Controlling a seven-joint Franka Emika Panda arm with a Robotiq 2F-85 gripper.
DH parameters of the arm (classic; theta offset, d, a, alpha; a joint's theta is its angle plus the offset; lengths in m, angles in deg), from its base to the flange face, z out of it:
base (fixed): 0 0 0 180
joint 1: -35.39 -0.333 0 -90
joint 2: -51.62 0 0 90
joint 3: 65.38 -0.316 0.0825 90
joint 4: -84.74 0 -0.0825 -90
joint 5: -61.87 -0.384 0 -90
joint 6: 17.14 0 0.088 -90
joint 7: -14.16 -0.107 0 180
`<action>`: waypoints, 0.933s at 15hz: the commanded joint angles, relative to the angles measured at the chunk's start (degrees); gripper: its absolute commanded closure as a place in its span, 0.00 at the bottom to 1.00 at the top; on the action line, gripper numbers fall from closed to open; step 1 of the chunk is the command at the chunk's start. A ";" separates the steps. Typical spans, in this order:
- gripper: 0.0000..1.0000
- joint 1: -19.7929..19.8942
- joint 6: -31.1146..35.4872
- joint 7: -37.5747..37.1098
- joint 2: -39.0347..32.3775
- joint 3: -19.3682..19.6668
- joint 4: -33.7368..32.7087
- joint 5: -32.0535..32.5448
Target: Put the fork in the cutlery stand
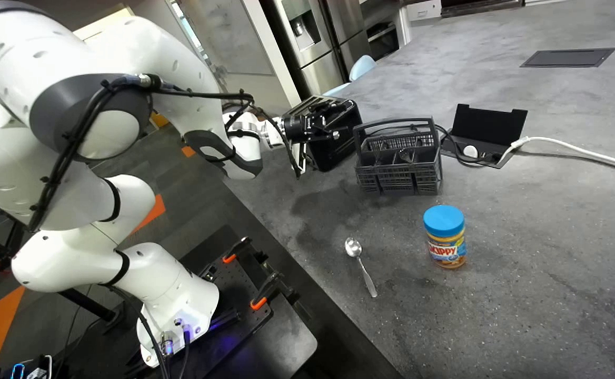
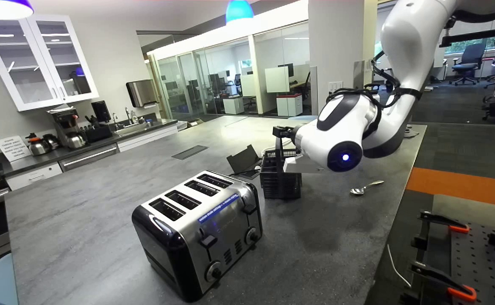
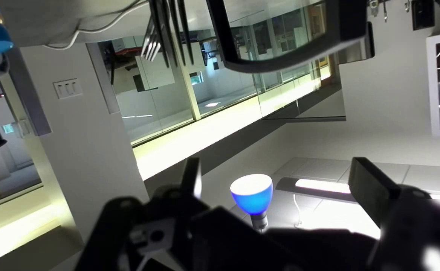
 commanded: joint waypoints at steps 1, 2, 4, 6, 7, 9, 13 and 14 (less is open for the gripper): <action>0.00 4.60 4.37 -0.85 8.48 -7.31 1.14 -7.26; 0.00 5.93 5.85 -0.24 9.92 -9.33 0.76 -9.29; 0.00 8.41 8.91 1.72 11.34 -12.38 -0.15 -12.00; 0.00 10.48 11.61 4.99 12.77 -14.79 -0.98 -14.08; 0.00 11.24 12.37 6.33 13.13 -15.64 -1.34 -14.87; 0.00 12.90 13.82 9.12 13.24 -17.25 -1.80 -15.52; 0.00 11.78 13.16 9.30 12.27 -16.01 -2.11 -14.61; 0.00 12.05 13.21 9.59 12.20 -16.20 -2.13 -14.58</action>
